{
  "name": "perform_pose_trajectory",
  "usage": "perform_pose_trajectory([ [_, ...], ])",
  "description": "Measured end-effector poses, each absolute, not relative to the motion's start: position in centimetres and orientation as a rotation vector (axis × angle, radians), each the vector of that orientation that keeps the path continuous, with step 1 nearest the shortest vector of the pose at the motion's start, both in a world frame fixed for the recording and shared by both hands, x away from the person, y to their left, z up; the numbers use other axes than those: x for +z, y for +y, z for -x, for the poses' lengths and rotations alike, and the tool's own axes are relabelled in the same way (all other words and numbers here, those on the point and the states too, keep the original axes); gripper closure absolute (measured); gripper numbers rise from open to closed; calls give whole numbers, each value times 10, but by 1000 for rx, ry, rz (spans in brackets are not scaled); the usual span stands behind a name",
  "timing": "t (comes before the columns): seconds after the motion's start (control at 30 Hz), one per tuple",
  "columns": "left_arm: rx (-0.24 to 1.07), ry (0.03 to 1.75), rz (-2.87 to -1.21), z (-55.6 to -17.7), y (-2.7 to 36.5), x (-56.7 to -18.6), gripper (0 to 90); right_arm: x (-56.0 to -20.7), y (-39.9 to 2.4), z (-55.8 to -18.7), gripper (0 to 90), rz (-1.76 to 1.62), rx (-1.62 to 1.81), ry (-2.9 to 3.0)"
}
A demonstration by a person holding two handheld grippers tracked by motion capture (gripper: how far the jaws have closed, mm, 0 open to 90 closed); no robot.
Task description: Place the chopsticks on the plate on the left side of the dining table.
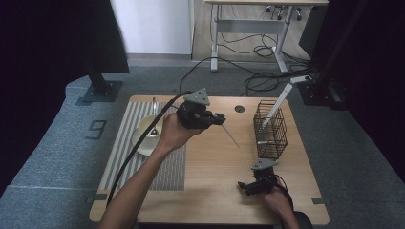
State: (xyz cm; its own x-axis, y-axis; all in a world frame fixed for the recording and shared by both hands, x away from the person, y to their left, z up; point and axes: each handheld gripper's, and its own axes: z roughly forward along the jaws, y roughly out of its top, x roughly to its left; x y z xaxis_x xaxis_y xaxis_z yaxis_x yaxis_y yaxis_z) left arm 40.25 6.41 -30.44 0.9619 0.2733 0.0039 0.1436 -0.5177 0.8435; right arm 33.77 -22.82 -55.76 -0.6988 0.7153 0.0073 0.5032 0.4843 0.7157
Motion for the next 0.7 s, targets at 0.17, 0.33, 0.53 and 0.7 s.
perform_pose_trajectory([
  [0.17,150,299,-2117,-399,70,-316,831,-557,-228,-338,6,-1053,1075,2444],
  [0.33,134,295,-2122,-394,71,-327,831,-555,-224,-338,30,-1039,1096,2452],
  [0.53,103,293,-2128,-390,72,-337,831,-549,-222,-338,40,-1011,1130,2447],
  [0.7,78,298,-2126,-389,74,-347,831,-542,-218,-339,57,-964,1188,2451],
])
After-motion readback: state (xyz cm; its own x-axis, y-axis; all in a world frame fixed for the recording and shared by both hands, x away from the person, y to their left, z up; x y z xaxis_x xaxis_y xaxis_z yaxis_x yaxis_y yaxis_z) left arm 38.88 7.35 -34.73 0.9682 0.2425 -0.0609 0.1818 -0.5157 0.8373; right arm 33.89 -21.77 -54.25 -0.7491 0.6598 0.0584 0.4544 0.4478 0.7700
